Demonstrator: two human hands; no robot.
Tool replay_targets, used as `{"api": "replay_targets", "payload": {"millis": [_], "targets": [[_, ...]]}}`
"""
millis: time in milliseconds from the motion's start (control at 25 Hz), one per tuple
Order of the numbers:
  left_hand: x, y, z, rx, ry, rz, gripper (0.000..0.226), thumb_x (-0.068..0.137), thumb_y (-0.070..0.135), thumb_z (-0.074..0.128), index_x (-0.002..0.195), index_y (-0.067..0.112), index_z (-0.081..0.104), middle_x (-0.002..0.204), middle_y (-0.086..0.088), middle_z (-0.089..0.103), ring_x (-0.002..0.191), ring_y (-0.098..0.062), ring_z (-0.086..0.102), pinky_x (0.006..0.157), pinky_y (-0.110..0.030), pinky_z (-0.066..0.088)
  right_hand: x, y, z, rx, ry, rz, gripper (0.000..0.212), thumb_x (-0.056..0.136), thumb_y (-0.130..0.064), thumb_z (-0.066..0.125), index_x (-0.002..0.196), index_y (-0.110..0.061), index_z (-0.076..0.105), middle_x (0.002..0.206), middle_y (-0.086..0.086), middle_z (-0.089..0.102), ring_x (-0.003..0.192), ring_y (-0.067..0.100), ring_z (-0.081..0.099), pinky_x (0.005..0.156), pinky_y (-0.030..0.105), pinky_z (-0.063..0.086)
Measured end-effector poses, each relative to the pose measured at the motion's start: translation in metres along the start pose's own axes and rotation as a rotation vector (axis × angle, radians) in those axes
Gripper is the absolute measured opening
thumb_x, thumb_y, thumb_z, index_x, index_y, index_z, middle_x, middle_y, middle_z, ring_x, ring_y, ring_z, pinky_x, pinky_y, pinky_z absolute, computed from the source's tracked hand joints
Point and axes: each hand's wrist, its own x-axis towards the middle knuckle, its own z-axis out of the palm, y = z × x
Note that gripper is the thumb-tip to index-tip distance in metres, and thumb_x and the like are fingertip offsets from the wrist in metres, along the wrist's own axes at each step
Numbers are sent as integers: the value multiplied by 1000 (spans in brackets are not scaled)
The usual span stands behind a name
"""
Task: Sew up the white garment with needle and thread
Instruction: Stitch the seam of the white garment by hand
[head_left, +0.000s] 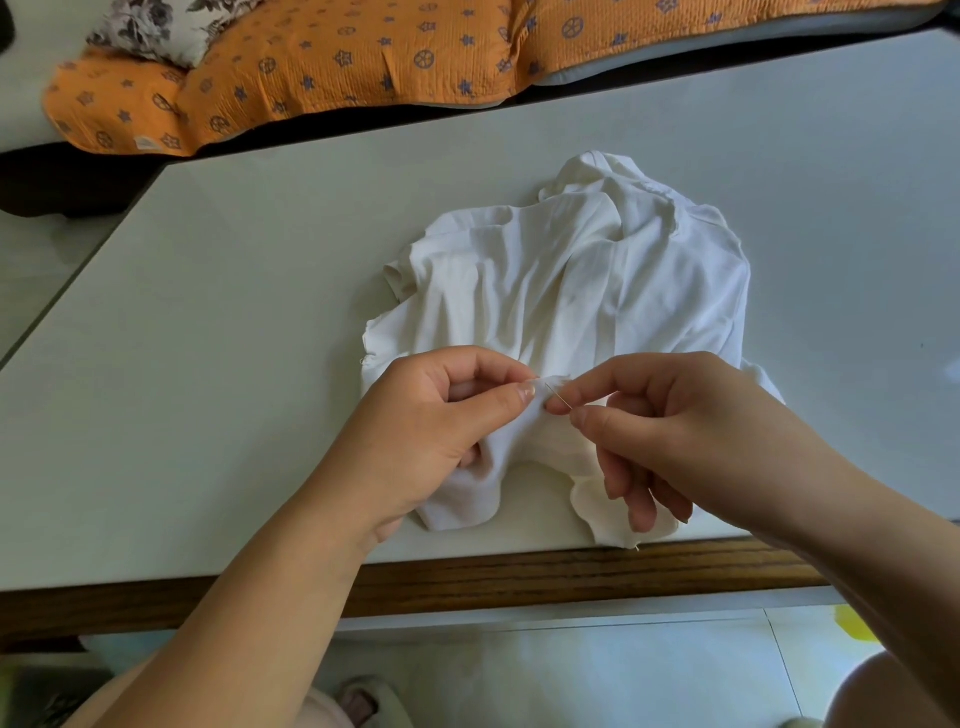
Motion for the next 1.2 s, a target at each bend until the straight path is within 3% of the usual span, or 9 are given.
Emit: {"api": "replay_targets", "payload": {"millis": [280,520,680,760,880,1000,1200], "targets": [[0,0,0,12,11,12,7,87,16,69,85,20,74,60,12,63,52,-2,44,48,-13,38,0,1,1,-12,-2,-4,20,93,-14,58,91,-28,72,52,2,64,38,12,56,42,27,45],[-3,0,2,73,21,76,6,86,15,70,86,19,75,67,10,70,55,5,56,52,-9,42,2,4,4,-60,24,-2,21,93,-15,57,90,-31,70,53,1,65,39,11,56,46,30,48],[-3,-4,4,203,28,158,7,84,25,73,84,30,77,75,-10,70,63,-23,61,57,-28,51,4,8,9,-66,54,-19,16,95,-19,57,90,-29,68,53,1,66,38,9,56,42,23,45],[-4,-6,5,251,34,174,7,84,27,73,84,33,77,68,-15,64,57,-22,57,57,-27,50,6,11,13,-56,92,-27,13,96,-22,58,88,-25,67,55,2,67,37,7,55,40,17,41],[-4,-8,7,219,63,142,3,83,29,75,83,32,74,57,-3,57,52,-13,49,53,-22,45,9,15,16,-13,132,-34,12,97,-22,58,87,-21,65,59,2,69,41,12,60,43,18,44],[-3,-9,8,176,88,128,8,81,32,75,88,35,75,66,11,65,55,-11,49,52,-18,46,9,16,18,36,129,-38,11,96,-22,59,87,-18,64,60,3,69,47,19,66,44,22,48],[-4,-10,9,232,108,178,11,85,27,72,90,35,78,45,13,44,43,-4,41,46,-15,38,7,14,23,134,114,-39,5,96,-20,60,95,-16,58,66,6,71,54,25,70,50,29,55]]}}
